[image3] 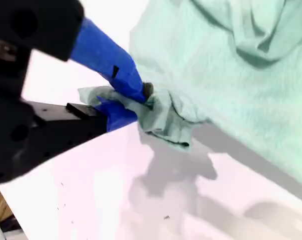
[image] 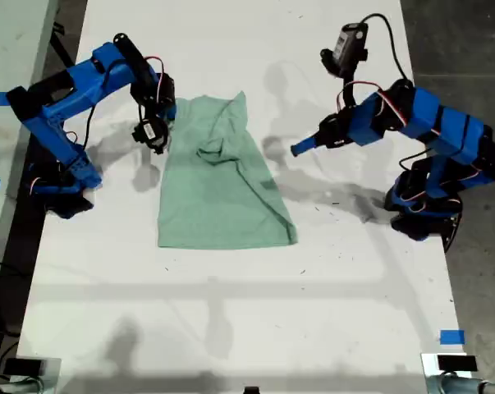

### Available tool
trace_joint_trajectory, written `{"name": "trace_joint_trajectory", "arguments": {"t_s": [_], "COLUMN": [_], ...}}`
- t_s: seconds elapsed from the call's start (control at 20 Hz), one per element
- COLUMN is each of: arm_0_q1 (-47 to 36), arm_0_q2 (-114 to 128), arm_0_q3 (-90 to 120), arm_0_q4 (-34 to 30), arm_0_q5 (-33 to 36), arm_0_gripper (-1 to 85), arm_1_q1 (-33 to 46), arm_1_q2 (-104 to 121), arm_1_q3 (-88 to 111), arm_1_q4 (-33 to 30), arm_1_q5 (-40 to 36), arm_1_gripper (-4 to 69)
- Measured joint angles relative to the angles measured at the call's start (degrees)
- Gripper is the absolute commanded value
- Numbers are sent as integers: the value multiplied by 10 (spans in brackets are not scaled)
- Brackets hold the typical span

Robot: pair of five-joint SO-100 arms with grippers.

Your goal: Fold tshirt

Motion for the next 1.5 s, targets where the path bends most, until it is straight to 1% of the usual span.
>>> {"name": "trace_joint_trajectory", "arguments": {"t_s": [0.25,0.35,0.4,0.45,0.5,0.55,0.6,0.65,0.75,0.85,0.9,0.95,1.0,1.15,1.2,1.25,1.3,1.4,1.5], "arm_0_q1": [69,92,101,108,113,116,117,117,117,117,120,128,142,194,213,231,248,279,311], "arm_0_q2": [-218,-304,-332,-358,-378,-393,-398,-398,-391,-333,-290,-248,-209,-107,-81,-56,-36,-19,-19], "arm_0_q3": [-291,-359,-368,-375,-377,-377,-377,-378,-378,-370,-354,-332,-307,-172,-125,-71,-25,27,44], "arm_0_q4": [47,31,1,-16,-40,-49,-54,-46,-2,34,55,71,82,77,63,48,47,40,34], "arm_0_q5": [-5,-6,-6,-5,-5,-5,-5,-5,-5,-5,-8,-11,-20,-67,-88,-111,-133,-165,-185], "arm_0_gripper": [1,1,1,1,113,238,294,322,308,303,302,282,253,228,191,176,162,160,174], "arm_1_q1": [0,0,0,0,0,0,0,0,0,-7,-14,-24,-34,-83,-103,-122,-141,-174,-200], "arm_1_q2": [0,0,0,0,0,0,0,0,0,0,0,0,0,-1,-5,-18,-37,-84,-138], "arm_1_q3": [0,3,6,10,10,13,18,21,31,41,47,52,58,71,73,74,74,74,74], "arm_1_q4": [0,-2,-5,-7,-9,-11,-13,-13,-16,-16,-16,-16,-16,-19,-19,-21,-24,-35,-50], "arm_1_q5": [7,7,8,10,11,11,12,12,17,18,18,18,23,36,41,47,55,70,81], "arm_1_gripper": [250,250,250,249,249,249,249,248,245,234,218,206,167,152,147,146,149,205,226]}}
